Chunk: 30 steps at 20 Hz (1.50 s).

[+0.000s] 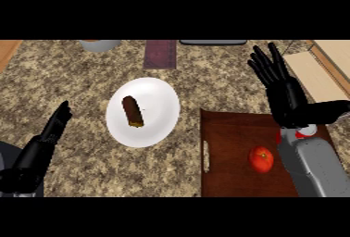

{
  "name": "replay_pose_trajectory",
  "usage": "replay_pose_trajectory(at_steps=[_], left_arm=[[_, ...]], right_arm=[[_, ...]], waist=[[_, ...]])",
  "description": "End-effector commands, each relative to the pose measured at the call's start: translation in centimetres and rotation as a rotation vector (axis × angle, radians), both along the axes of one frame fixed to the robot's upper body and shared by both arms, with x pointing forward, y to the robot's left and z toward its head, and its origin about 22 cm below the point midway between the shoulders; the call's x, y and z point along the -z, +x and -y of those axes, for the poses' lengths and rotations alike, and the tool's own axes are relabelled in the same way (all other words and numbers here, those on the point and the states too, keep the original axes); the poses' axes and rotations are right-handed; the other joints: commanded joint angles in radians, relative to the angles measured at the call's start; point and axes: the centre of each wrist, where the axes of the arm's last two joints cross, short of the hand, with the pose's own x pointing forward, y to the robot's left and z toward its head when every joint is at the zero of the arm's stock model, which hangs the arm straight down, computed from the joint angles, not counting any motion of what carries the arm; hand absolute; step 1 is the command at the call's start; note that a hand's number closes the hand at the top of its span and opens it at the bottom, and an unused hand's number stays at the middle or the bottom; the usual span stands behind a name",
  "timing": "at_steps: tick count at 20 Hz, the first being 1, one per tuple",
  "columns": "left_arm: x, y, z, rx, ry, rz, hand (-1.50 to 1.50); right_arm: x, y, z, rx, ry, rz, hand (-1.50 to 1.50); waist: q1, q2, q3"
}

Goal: Pick the tomato from the tray and place it in the tiered shelf

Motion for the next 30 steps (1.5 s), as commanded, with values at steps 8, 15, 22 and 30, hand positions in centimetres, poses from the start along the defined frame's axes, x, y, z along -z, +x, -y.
replay_pose_trajectory(at_steps=[8, 15, 22, 30], left_arm=[[0.9, 0.3, -3.4, -0.252, -0.113, -0.203, 0.00], [2.6, -0.7, -4.1, -0.261, -0.138, -0.248, 0.00], [1.0, -1.1, -4.4, -0.256, -0.155, -0.263, 0.00], [0.5, -0.8, -4.5, -0.244, -0.147, -0.232, 0.00]], right_arm=[[4.0, -2.7, 5.7, 0.258, -0.452, -0.202, 1.50], [6.7, -9.6, -1.1, 0.067, -0.372, -0.196, -1.50], [4.0, -10.9, 2.5, 0.212, -0.783, -0.222, -1.50], [0.1, -11.1, 3.2, 0.042, -1.223, -0.416, -1.50]], waist=[[-0.022, 0.015, 0.005], [-0.013, 0.005, 0.014], [-0.026, -0.001, 0.009], [0.006, 0.010, 0.007]])
